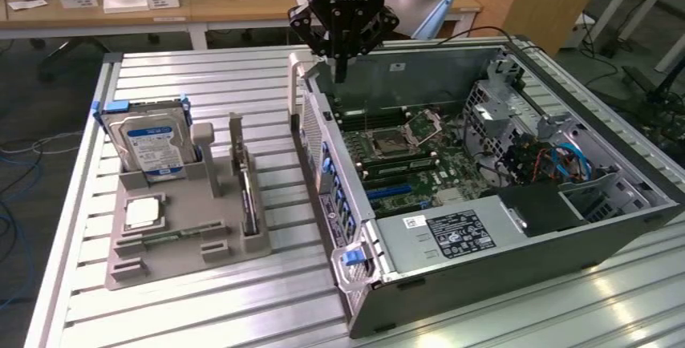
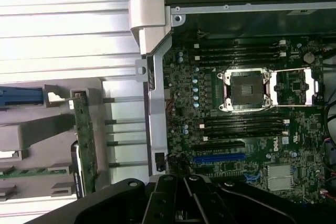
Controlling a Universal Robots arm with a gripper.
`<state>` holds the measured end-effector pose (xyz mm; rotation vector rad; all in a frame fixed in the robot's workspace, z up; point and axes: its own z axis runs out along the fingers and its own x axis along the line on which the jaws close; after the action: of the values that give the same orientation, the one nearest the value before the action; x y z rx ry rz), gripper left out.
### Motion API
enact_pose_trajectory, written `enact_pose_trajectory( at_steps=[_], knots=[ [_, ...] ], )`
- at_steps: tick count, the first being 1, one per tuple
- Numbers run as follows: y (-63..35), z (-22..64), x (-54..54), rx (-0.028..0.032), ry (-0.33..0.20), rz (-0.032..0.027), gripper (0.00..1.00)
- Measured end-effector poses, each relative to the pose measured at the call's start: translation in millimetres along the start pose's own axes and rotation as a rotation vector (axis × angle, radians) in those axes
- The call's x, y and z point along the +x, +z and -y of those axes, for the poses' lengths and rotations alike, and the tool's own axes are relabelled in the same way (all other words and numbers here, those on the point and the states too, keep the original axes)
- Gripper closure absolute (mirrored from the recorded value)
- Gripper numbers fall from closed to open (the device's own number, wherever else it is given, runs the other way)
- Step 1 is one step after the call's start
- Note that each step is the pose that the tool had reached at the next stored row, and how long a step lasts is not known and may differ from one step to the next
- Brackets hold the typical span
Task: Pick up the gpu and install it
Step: 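Reach for the gpu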
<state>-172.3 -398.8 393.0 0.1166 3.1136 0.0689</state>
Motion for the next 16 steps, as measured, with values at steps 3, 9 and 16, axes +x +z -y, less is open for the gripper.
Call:
enact_pose_trajectory(
  at_steps=[3, 9, 16],
  knots=[
    [-0.1, 0.2, 2.9, 0.0001, 0.0, 0.0, 0.89],
    [-0.3, 0.7, 8.9, 0.0001, 0.0, -0.0001, 0.89],
    [-0.5, 1.6, 20.7, 0.0001, 0.0, 0.0, 0.89]
  ],
)
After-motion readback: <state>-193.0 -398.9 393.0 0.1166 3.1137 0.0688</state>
